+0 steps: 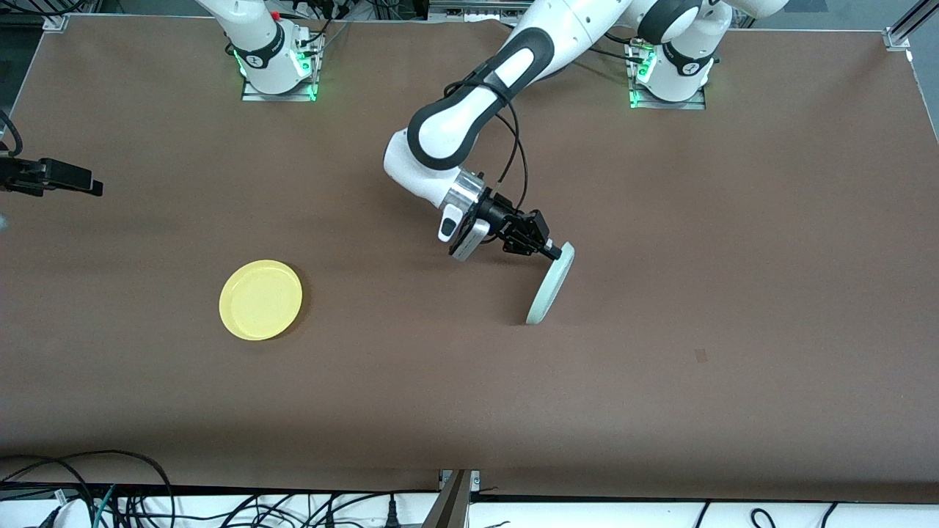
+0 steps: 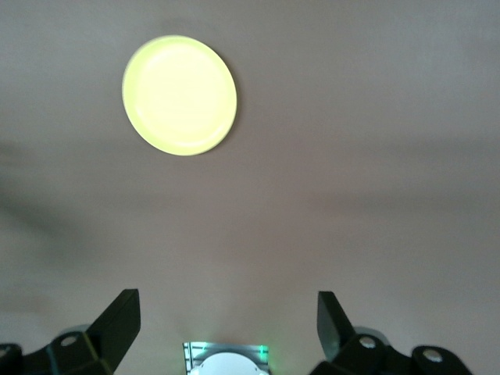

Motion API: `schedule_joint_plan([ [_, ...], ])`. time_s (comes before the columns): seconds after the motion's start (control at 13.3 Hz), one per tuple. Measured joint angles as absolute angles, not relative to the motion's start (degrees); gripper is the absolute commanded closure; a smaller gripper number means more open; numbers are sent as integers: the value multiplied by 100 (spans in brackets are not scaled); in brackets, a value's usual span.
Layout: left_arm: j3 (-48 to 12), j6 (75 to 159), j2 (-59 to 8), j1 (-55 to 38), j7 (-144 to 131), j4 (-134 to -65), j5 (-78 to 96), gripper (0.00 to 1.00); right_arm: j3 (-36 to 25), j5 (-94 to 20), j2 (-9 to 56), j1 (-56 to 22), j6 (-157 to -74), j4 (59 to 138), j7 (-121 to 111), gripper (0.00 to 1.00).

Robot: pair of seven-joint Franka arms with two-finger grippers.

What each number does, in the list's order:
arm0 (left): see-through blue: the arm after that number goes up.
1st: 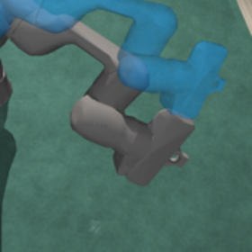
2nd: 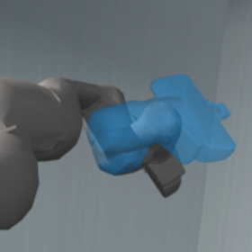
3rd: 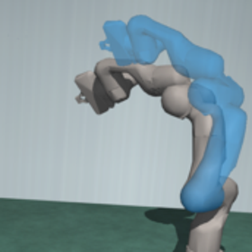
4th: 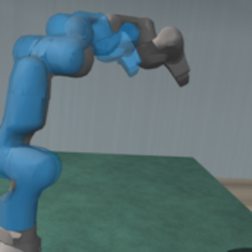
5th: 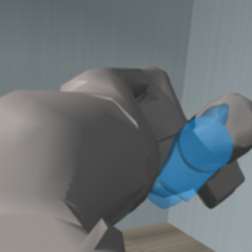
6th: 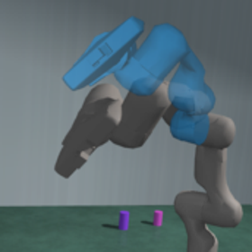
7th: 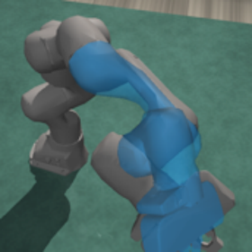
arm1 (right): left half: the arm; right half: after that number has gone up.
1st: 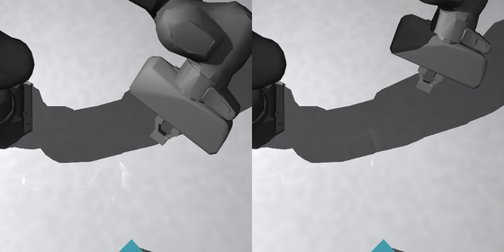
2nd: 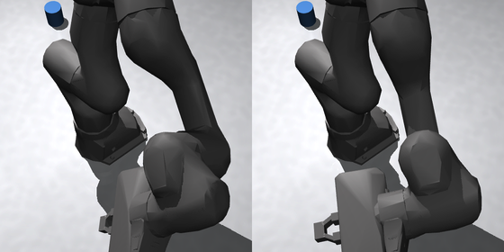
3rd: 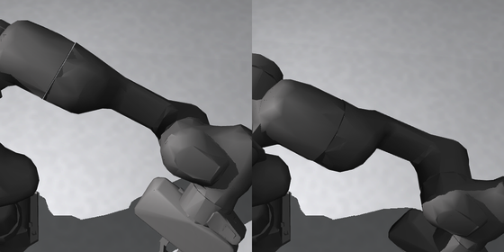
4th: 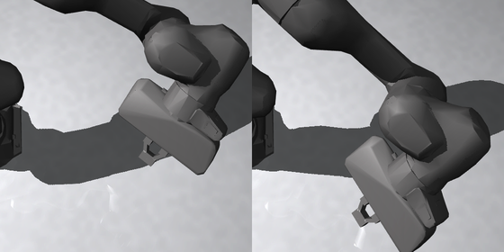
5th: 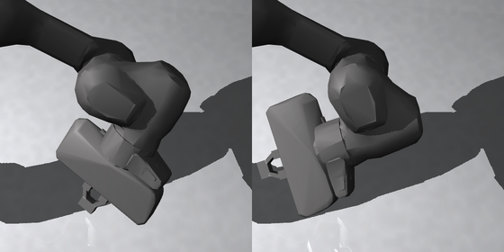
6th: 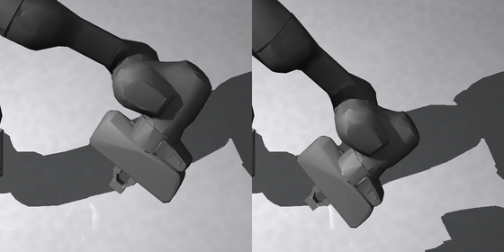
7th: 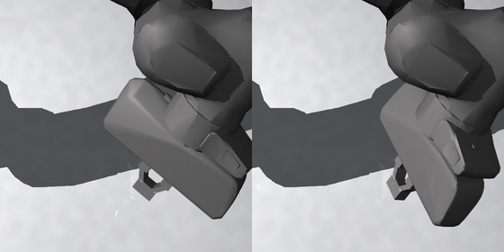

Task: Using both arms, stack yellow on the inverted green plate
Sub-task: 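Flip the green plate upside down while the right gripper reaches the yellow plate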

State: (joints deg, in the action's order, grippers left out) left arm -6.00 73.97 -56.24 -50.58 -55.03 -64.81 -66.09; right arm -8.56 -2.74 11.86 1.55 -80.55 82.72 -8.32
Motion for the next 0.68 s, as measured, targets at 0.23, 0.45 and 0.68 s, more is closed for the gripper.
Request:
schedule_joint_plan([
  [0.23,-581,7431,-5794,-5129,-5512,-6480,-6894,100,-859,-277,1581,368,-8090,8324,-843,0],
  [0.45,-583,7437,-5879,-5311,-5609,-6478,-6897,100,-825,-281,2028,359,-8574,8330,-843,0],
  [0.68,-523,7389,-6008,-5613,-5662,-6478,-6964,100,-823,-542,2532,360,-9328,8391,-839,0],
])
